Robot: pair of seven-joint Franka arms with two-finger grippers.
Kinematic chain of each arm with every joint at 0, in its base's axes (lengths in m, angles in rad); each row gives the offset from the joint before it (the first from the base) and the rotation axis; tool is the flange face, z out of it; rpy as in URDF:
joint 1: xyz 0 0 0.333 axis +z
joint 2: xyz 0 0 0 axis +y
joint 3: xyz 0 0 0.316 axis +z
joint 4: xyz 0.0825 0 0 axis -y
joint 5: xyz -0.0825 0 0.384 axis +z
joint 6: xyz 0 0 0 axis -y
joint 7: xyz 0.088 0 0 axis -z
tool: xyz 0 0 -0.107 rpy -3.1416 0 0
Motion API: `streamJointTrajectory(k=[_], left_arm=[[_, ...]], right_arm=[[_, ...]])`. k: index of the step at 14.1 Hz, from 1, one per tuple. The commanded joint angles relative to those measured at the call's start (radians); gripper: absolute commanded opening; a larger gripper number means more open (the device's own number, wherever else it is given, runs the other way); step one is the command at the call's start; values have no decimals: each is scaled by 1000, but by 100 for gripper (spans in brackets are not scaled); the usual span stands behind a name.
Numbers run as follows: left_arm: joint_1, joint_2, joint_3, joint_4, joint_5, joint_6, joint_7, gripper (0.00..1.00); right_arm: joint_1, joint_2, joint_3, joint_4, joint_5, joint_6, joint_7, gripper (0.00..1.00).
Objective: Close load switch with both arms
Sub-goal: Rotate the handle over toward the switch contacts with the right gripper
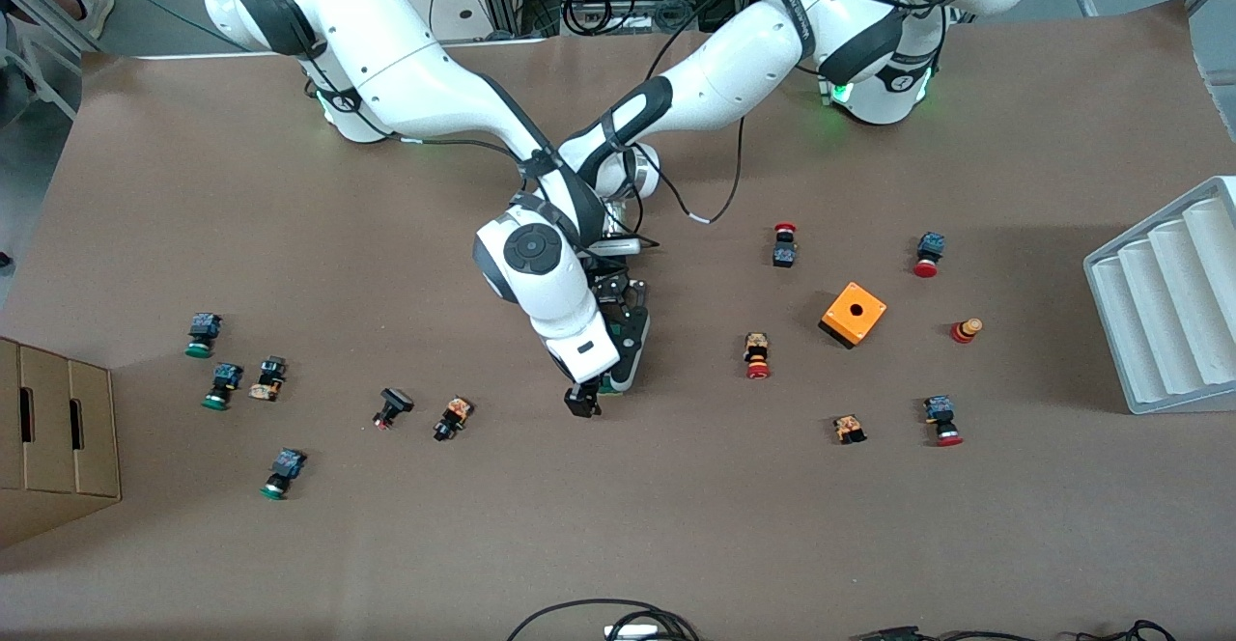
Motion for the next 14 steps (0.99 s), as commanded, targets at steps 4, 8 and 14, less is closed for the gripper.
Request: streamJointTrajectory(k=[4, 8, 14], left_arm=[[-17, 10, 15, 18, 9, -18, -17, 61], [-17, 9, 15, 18, 9, -18, -17, 61], [-17, 9, 15, 18, 9, -18, -17, 61]], right_arm=[[-9, 43, -2, 56, -12, 15, 14, 82], [-9, 48, -14, 65, -12, 17, 12, 82], [-7, 65, -17, 86, -12, 17, 12, 82]])
